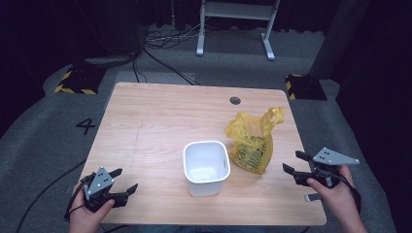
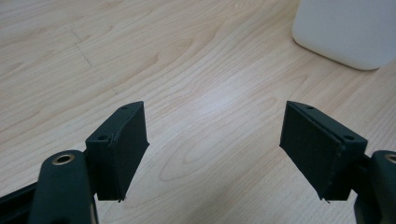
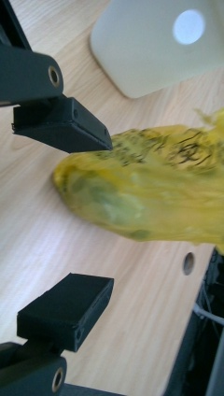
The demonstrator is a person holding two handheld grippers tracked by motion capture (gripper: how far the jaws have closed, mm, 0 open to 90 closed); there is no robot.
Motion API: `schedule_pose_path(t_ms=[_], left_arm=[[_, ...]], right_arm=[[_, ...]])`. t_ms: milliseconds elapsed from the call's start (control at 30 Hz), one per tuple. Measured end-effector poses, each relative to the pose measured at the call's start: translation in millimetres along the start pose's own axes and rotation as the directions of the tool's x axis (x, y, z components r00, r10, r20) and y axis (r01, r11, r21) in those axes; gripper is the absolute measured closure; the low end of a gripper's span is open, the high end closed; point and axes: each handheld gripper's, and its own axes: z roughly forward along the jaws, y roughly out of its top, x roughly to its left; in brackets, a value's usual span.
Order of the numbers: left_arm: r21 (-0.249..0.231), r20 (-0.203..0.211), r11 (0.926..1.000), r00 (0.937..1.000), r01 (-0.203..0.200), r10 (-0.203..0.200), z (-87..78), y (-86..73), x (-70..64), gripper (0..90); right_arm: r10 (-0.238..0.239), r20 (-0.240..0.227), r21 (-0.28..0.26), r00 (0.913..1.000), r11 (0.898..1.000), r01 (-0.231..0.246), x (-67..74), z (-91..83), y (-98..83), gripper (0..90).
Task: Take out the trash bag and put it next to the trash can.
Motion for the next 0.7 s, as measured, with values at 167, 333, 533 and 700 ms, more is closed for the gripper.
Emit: schedule_pose_path(t_ms=[167, 333, 533, 700], left_arm=[[0.013, -0.001, 0.9997, 0.9997, 0.023, -0.023, 0.6, -3.7, 3.6, 21.9], [0.029, -0.010, 0.9989, 0.9992, 0.038, -0.038, 1.6, -9.4, 10.6, 18.5], [0.074, -0.023, 0.9959, 0.9984, 0.052, -0.051, 3.8, -17.6, 20.4, 17.1], [0.132, -0.081, 0.9896, 0.9956, 0.057, -0.046, 4.7, -21.8, 25.5, 16.3]], right_arm=[[0.030, 0.011, 0.040, 0.9995, 0.999, -0.030, -6.2, -0.4, -21.7, 27.9], [0.037, 0.049, 0.083, 0.9981, 0.996, -0.041, -12.9, 1.9, -41.2, 26.6], [0.073, 0.068, 0.148, 0.9950, 0.985, -0.082, -24.6, 11.8, -66.5, 26.1], [0.097, 0.066, 0.170, 0.9931, 0.980, -0.107, -28.9, 19.1, -79.6, 25.0]])
